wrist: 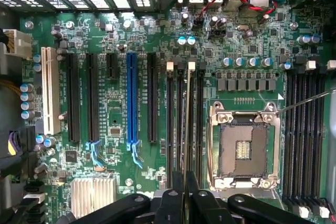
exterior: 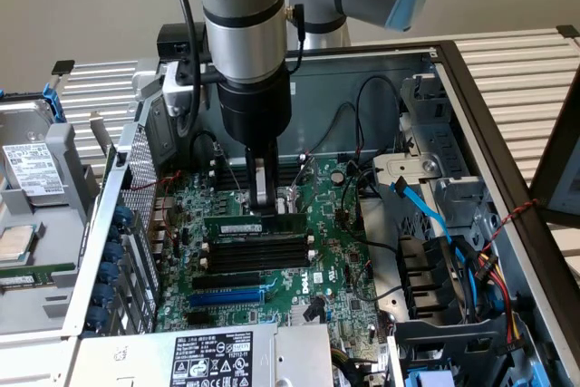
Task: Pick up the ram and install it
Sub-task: 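Insert the ram into the slot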
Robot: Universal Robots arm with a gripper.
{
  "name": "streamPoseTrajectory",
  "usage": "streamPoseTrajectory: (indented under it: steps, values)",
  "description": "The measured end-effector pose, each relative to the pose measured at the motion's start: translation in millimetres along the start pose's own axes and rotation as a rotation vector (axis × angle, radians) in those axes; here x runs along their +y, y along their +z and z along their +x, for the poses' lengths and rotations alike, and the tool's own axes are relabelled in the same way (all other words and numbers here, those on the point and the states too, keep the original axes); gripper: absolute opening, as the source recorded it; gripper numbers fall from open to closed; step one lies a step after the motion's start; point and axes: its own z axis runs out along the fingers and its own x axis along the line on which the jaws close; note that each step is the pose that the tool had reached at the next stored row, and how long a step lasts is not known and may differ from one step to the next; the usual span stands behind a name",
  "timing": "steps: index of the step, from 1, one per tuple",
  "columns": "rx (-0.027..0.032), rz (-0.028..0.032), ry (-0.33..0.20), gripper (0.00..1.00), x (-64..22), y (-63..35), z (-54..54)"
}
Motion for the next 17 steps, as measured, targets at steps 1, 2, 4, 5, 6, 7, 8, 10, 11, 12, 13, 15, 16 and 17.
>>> streamPoseTrajectory:
  steps: [1, 2, 4, 5, 6, 7, 8, 10, 11, 12, 13, 15, 16, 17]
  values:
    - [0.0003, -0.0002, 0.0, 0.13, 0.1, 1.6, 1.4]
    - [0.0001, -0.0001, 0.0, 0.13, 0.1, 3.5, 2.9]
    - [0.0, 0.0001, 0.0, 0.13, 0.1, 6.9, 4.8]
    - [-0.0001, 0.0001, 0.0, 0.13, 0.2, 7.8, 4.9]
    - [0.0001, -0.0001, 0.0, 0.13, 0.2, 7.9, 5.0]
    - [0.0001, -0.0001, 0.0, 0.13, 0.2, 7.8, 5.0]
    - [0.0003, -0.0002, 0.0, 0.13, 0.2, 7.9, 5.0]
    - [0.0, -0.0002, 0.0, 0.13, 0.4, 10.9, 5.0]
    - [0.0001, -0.0004, 0.0, 0.13, 0.5, 12.6, 5.0]
    - [0.0, -0.0006, 0.0, 0.13, 0.6, 14.6, 5.0]
    - [0.0001, -0.0013, 0.0, 0.13, 0.7, 16.2, 5.0]
    - [0.0003, -0.0026, 0.001, 0.13, 0.8, 18.8, 5.0]
    - [0.0003, -0.0029, 0.002, 0.13, 0.9, 19.6, 5.0]
    - [0.0003, -0.0035, 0.002, 0.13, 0.9, 20.1, 5.0]
